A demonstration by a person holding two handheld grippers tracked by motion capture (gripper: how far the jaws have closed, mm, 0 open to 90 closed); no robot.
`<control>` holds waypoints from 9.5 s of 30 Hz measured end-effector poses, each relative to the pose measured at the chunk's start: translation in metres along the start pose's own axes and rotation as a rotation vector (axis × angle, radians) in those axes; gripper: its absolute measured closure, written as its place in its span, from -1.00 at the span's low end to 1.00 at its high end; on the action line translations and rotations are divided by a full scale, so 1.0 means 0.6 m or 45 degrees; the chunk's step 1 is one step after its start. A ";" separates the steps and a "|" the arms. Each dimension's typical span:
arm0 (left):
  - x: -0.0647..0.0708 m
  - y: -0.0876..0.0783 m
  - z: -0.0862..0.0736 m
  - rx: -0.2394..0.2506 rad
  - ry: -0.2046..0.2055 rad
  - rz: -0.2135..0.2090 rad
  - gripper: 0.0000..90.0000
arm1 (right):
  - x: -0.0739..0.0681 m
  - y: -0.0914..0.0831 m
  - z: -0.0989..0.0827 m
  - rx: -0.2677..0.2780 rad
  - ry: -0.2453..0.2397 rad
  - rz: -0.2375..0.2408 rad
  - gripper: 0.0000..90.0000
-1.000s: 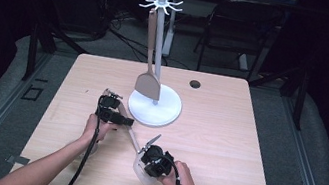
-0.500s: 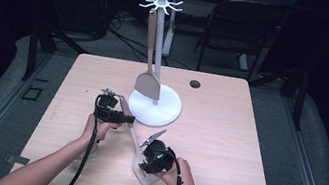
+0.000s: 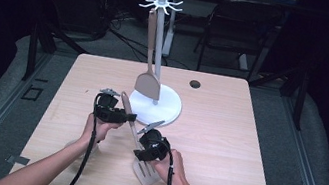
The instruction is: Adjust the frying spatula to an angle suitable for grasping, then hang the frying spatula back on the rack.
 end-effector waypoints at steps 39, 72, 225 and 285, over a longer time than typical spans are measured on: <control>0.069 0.003 -0.018 0.050 0.116 -0.110 0.44 | 0.019 -0.008 0.018 0.150 0.118 0.013 0.66; 0.078 -0.005 -0.006 0.110 0.085 -0.185 0.54 | 0.127 -0.128 -0.107 -0.019 0.174 -0.240 -1.00; 0.112 -0.086 0.378 0.216 0.465 -0.026 0.71 | 0.192 -0.157 -0.145 -0.052 0.157 -0.388 -0.94; 0.097 -0.112 0.322 0.327 0.508 0.128 0.22 | 0.190 -0.152 -0.149 -0.083 0.153 -0.374 -0.93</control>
Point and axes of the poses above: each handheld gripper's, and its own axes: y roughly forward along the jaws, z roughly out of its top, x roughly to its right, the point moved 10 cm from there along y, roughly forward along the jaws, and after that the axes turned 4 degrees about y, right-handed, at the moved point
